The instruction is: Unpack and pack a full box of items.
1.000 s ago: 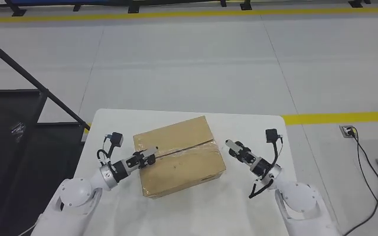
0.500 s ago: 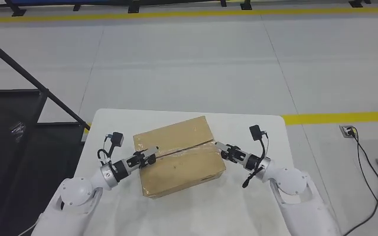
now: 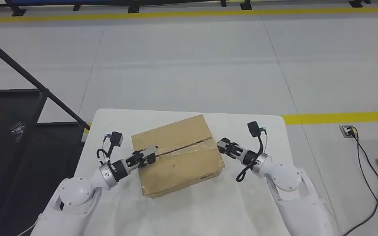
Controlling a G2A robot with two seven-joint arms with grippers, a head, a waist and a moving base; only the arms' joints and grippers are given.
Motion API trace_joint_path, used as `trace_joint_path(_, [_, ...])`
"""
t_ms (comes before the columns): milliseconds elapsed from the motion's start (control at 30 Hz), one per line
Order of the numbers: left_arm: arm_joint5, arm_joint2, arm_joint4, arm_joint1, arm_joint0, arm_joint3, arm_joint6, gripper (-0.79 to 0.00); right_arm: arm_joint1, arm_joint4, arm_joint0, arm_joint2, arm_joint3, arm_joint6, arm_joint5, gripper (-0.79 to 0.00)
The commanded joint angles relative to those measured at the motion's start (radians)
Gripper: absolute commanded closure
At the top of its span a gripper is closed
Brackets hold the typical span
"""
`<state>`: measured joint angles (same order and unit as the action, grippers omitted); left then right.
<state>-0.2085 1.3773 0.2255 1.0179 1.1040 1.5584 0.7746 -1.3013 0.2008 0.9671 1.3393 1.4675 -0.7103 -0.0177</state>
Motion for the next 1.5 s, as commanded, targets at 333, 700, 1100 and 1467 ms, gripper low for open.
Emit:
trace_joint_path(333, [0.000, -0.006, 0.001, 0.001, 0.001, -0.003, 0.004, -0.785, 0.006, 0.269, 0.010, -0.070, 0.108, 0.131, 0.094, 0.000])
trace_joint_path(700, [0.000, -0.012, 0.003, 0.003, -0.009, -0.010, 0.011, -0.785, 0.003, 0.480, 0.079, -0.127, 0.216, 0.331, 0.130, 0.000])
trace_joint_path(1100, [-0.004, -0.006, 0.061, 0.004, -0.012, 0.022, 0.037, -0.785, 0.002, 0.605, 0.093, -0.163, 0.243, 0.356, 0.095, 0.000])
trace_joint_path(1467, [-0.019, 0.082, 0.069, -0.010, 0.041, 0.100, 0.060, -0.785, 0.003, 0.590, 0.108, -0.164, 0.265, 0.261, 0.071, 0.000])
